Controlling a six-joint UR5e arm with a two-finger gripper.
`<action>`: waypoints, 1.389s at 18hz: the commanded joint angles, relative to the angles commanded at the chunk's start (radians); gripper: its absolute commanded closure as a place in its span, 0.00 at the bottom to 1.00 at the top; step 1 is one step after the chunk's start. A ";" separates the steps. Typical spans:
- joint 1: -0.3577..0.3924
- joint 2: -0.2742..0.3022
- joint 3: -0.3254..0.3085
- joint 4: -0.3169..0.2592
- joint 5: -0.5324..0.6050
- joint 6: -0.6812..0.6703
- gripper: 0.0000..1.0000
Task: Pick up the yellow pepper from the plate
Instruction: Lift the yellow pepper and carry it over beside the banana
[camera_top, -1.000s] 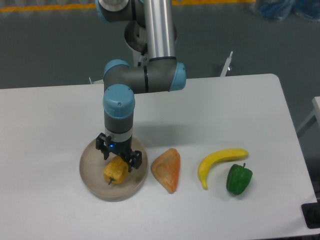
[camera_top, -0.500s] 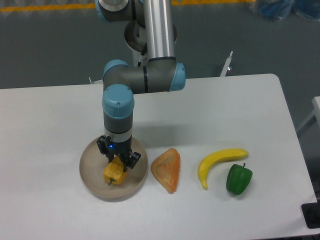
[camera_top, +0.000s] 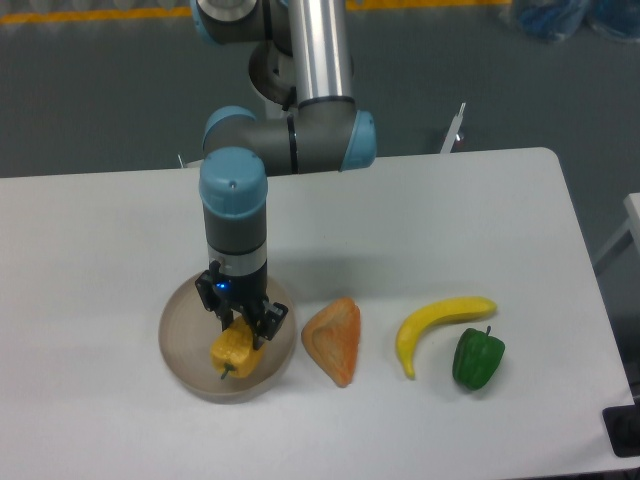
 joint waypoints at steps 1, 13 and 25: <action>0.025 0.022 -0.009 -0.002 0.005 0.037 0.61; 0.347 0.056 0.072 -0.184 0.008 0.499 0.61; 0.355 0.054 0.077 -0.176 0.008 0.504 0.61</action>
